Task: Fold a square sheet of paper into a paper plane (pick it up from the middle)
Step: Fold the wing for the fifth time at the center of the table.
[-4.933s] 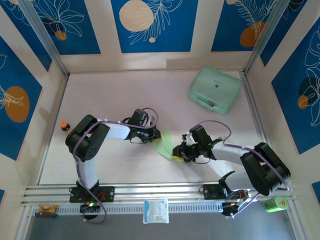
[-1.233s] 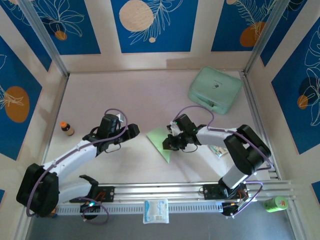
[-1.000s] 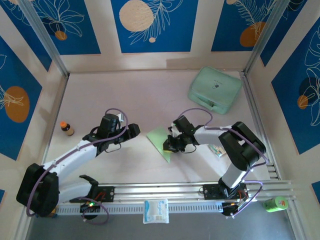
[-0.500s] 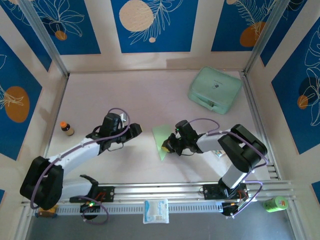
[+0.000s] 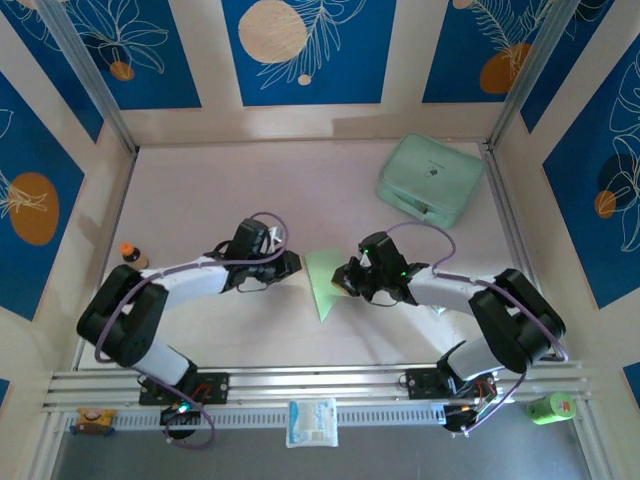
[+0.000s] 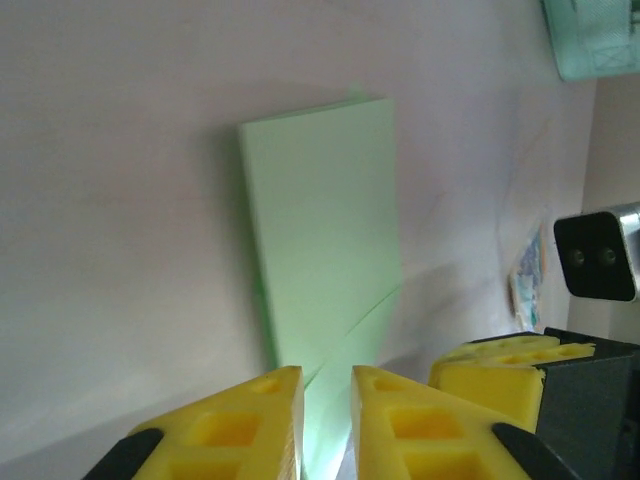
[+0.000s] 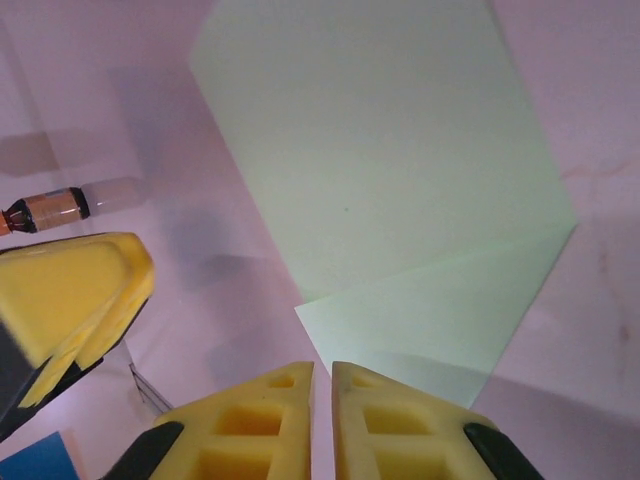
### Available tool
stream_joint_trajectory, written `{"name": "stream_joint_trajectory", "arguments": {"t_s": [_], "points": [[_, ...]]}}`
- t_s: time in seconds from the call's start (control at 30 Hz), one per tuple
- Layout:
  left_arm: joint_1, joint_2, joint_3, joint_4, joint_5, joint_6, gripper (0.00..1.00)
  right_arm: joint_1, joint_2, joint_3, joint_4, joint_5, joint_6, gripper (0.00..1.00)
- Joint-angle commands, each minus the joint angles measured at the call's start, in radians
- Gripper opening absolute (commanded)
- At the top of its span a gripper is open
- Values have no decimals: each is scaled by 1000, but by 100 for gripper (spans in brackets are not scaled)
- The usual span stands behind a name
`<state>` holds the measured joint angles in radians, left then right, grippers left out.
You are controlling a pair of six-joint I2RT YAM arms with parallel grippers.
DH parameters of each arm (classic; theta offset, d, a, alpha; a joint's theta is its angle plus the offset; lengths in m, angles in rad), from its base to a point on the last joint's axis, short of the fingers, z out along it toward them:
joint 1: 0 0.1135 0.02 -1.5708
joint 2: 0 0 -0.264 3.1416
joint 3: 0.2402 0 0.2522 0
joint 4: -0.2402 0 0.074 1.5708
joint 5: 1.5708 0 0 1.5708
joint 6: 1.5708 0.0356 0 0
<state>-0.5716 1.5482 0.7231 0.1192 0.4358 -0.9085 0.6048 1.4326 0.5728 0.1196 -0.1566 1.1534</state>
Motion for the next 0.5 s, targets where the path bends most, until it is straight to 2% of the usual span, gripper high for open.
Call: {"name": "stream_joint_trajectory", "arguments": {"t_s": [0.0,0.1,0.17,0.47], "points": [[-35,54,72,36,33,14,18,-42,-18,17,-130,-10,-134,15],[-42,117,118,10,25,11,12,-80,-10,6,-76,-90,-177,16],[-44,140,129,17,14,0,12,-95,-5,1,-50,-123,-195,16],[-50,263,196,1,32,4,9,-152,32,25,-120,-158,-230,22]]}}
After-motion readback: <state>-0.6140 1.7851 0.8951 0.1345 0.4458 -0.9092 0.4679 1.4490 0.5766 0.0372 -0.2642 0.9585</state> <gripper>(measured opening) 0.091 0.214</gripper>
